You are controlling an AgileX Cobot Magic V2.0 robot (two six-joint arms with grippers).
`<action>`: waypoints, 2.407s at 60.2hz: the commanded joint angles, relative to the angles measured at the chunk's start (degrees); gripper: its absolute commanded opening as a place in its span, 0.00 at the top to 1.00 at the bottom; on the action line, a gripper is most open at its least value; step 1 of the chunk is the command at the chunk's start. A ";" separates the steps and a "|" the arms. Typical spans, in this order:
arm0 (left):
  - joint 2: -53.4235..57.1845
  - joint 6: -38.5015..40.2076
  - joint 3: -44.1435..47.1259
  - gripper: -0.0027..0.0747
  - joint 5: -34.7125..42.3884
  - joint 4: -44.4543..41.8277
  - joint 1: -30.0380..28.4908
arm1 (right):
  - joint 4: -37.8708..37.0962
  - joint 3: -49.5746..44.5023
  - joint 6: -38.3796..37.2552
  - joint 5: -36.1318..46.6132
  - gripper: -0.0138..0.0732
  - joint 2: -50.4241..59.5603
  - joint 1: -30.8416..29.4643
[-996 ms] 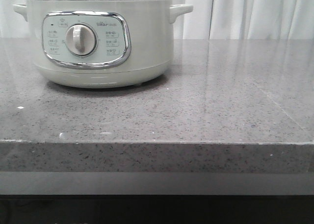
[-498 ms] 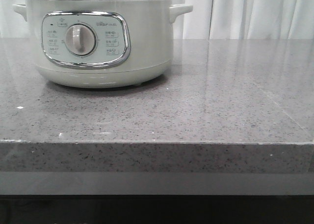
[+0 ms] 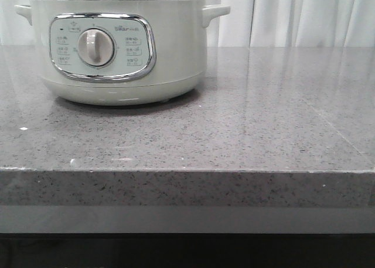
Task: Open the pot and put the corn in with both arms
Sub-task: 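Lower the held glass lid back onto the pot with the left gripper, then release the lid knob and raise the left gripper away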
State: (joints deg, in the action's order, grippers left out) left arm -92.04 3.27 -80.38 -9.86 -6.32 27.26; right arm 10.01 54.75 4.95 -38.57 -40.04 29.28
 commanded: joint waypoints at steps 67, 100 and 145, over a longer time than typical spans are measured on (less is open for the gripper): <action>0.42 0.11 -3.08 0.39 8.20 2.46 0.29 | 0.31 1.23 0.55 4.51 0.23 0.16 -0.25; 11.41 0.11 -3.08 0.38 -4.37 2.46 0.29 | 0.31 1.23 0.55 4.51 0.23 0.16 -0.25; 57.30 0.22 30.68 0.40 -20.25 6.32 0.29 | 0.31 1.23 0.55 4.51 0.23 0.16 -0.25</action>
State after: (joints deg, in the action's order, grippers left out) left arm -37.30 3.30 -50.90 -34.52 -1.20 27.26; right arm 10.01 54.75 5.09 -38.44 -40.04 29.28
